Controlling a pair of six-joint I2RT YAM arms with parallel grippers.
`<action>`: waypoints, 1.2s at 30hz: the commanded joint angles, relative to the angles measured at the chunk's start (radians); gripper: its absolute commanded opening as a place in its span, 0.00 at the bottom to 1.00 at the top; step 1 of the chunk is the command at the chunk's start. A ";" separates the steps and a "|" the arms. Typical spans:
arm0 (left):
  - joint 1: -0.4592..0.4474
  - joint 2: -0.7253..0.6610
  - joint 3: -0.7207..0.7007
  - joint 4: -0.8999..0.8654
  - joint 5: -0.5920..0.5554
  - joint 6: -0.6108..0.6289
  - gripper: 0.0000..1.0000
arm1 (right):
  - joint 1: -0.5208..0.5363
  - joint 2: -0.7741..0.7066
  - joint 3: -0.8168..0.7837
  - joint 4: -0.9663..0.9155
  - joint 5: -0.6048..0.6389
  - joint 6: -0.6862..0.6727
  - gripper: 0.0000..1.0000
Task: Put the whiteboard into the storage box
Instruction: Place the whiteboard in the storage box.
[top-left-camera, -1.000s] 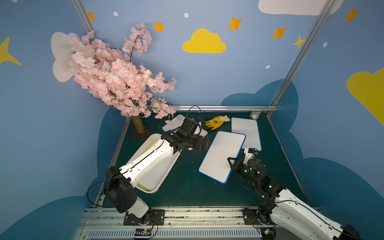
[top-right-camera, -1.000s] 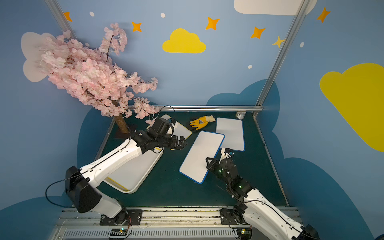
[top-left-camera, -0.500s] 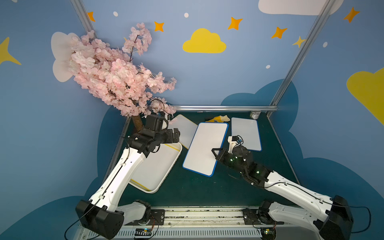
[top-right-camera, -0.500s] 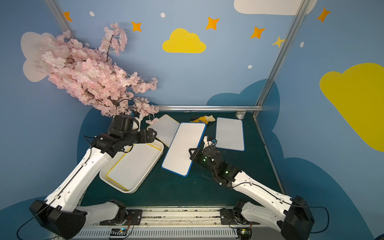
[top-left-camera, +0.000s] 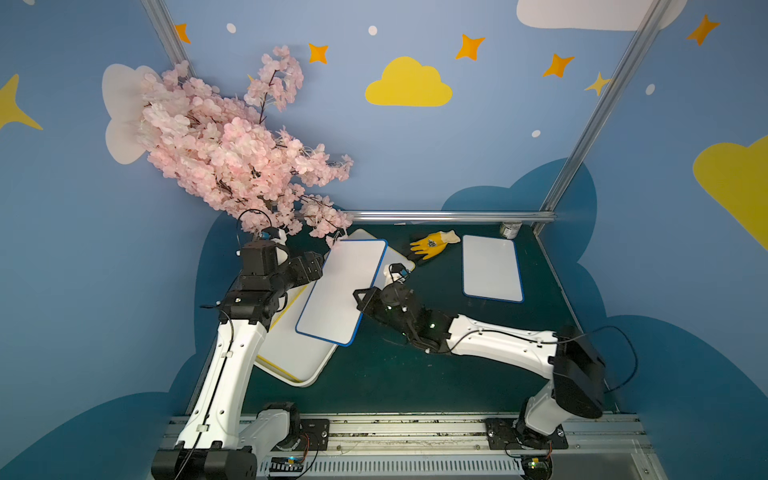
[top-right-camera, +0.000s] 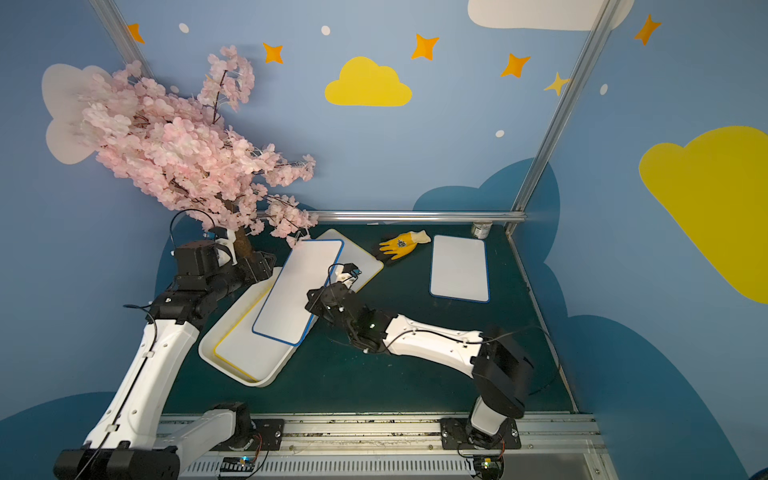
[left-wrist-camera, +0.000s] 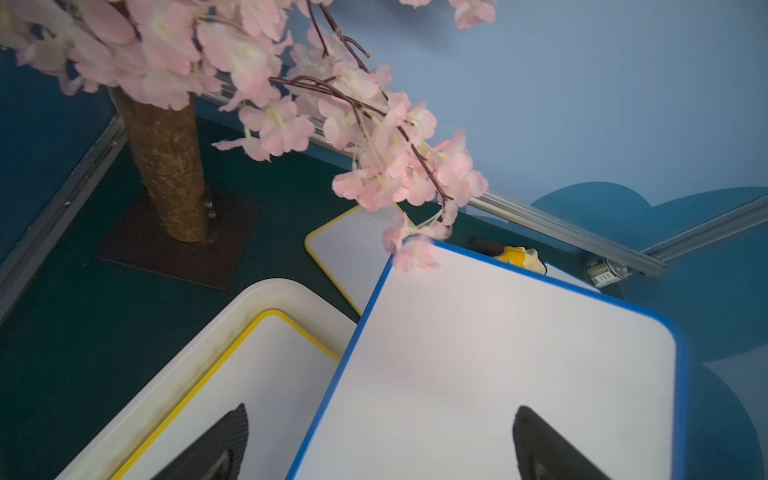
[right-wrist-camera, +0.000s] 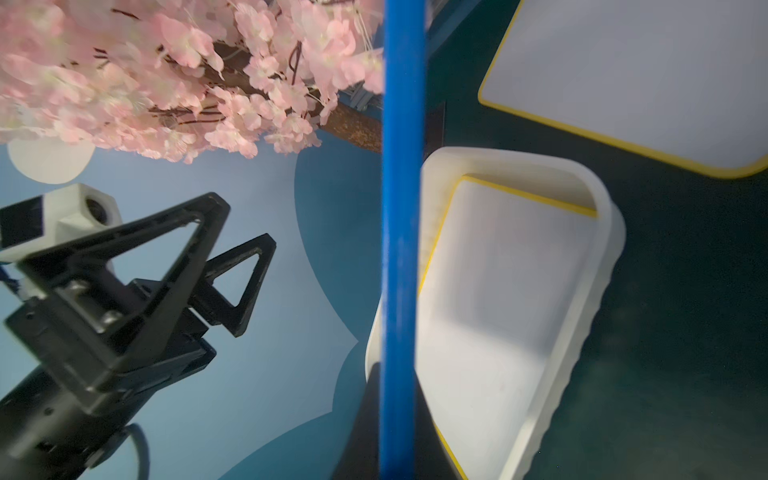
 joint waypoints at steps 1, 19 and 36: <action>0.018 -0.017 -0.007 0.052 0.026 -0.013 0.99 | 0.023 0.063 0.081 0.104 0.088 0.068 0.00; 0.038 0.000 -0.033 0.078 0.009 -0.016 1.00 | 0.140 0.386 0.373 -0.045 0.232 0.327 0.00; 0.036 0.005 -0.044 0.087 0.023 -0.023 1.00 | 0.200 0.561 0.624 -0.262 0.285 0.408 0.00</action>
